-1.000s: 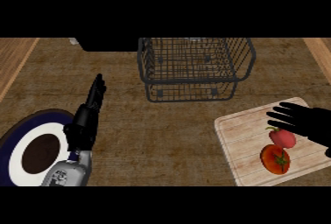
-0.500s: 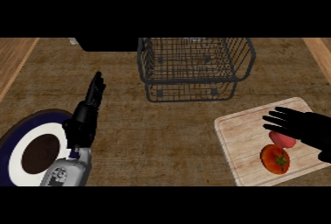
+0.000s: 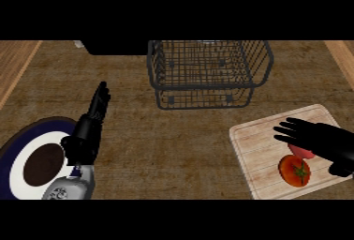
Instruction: Pick the bell pepper from the cutting board and place it in the tiered basket
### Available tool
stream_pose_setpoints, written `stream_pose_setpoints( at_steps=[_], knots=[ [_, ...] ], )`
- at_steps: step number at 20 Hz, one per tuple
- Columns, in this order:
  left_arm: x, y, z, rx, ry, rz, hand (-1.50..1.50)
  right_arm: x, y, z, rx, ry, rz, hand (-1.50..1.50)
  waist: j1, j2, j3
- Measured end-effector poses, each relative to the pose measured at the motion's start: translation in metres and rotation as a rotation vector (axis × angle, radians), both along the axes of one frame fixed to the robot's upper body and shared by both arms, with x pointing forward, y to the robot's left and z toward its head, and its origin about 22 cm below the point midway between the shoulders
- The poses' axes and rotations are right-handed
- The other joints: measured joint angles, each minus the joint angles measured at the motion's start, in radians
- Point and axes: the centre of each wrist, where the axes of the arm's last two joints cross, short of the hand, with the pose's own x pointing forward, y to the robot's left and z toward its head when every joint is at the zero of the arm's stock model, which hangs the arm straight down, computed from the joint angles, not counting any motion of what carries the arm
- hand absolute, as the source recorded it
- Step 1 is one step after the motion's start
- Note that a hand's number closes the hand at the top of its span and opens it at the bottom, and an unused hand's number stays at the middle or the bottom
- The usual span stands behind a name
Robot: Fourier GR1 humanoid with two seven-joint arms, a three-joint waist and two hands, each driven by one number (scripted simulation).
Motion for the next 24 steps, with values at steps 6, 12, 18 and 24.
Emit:
stream_pose_setpoints(
  at_steps=[6, 12, 18, 24],
  knots=[
    [0.005, -0.004, -0.004, -0.005, -0.002, 0.007, 0.0, 0.002, 0.001, -0.009, 0.062, -0.07, 0.025, 1.5, -0.001, 0.0, -0.001],
    [0.006, -0.003, 0.002, 0.003, -0.003, 0.002, 0.0, 0.011, 0.047, -0.026, 0.037, -0.145, -0.047, 1.5, -0.002, -0.006, -0.011],
    [0.007, -0.002, 0.001, 0.009, 0.002, 0.008, 0.0, 0.014, 0.102, -0.041, -0.08, -0.131, -0.396, 1.5, -0.008, -0.015, -0.033],
    [0.009, -0.007, 0.002, 0.005, 0.001, -0.012, 0.0, 0.025, 0.174, -0.027, -0.111, -0.193, -0.683, 1.5, 0.018, -0.015, -0.02]
  ],
)
